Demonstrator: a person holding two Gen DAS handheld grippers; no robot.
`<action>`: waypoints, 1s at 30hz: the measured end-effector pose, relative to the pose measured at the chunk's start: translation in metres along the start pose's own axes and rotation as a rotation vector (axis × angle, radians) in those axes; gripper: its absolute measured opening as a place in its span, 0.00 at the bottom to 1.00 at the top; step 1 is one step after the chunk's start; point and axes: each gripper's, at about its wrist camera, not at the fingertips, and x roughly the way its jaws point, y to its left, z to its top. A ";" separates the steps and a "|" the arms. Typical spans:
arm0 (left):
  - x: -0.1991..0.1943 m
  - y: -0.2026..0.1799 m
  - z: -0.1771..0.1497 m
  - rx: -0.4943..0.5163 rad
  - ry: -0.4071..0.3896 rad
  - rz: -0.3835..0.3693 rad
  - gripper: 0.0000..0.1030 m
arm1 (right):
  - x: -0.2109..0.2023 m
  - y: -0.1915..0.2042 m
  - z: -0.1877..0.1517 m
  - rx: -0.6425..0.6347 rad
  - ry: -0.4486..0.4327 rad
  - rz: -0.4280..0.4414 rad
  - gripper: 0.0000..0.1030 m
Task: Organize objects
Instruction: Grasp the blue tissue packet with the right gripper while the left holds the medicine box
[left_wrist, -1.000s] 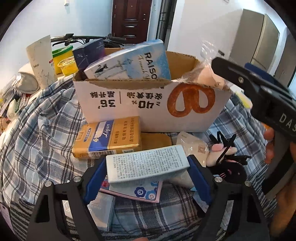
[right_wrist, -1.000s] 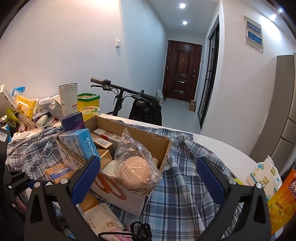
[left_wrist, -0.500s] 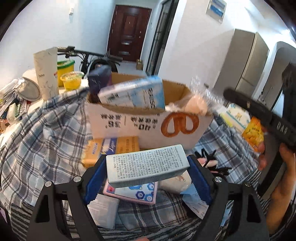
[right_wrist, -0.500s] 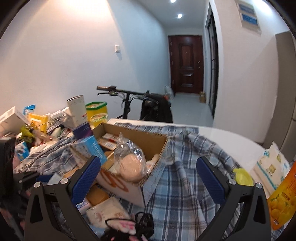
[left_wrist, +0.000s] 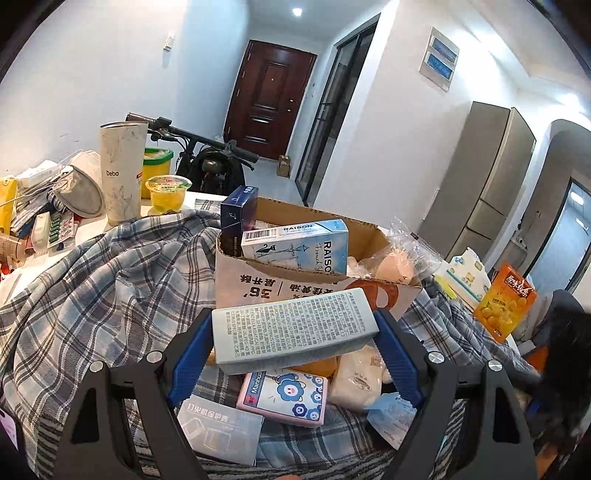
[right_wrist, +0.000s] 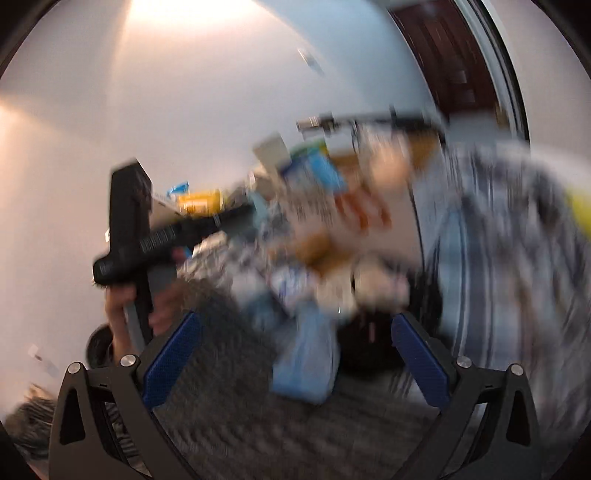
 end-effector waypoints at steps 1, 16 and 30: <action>0.000 -0.001 0.000 0.002 0.002 -0.001 0.84 | 0.005 -0.004 -0.007 0.018 0.032 0.003 1.00; 0.012 0.000 -0.006 -0.021 0.066 -0.015 0.84 | 0.041 0.010 -0.021 -0.028 0.144 -0.170 0.69; 0.008 0.000 -0.006 -0.022 0.045 -0.016 0.84 | 0.003 0.036 -0.020 -0.137 -0.048 -0.062 0.40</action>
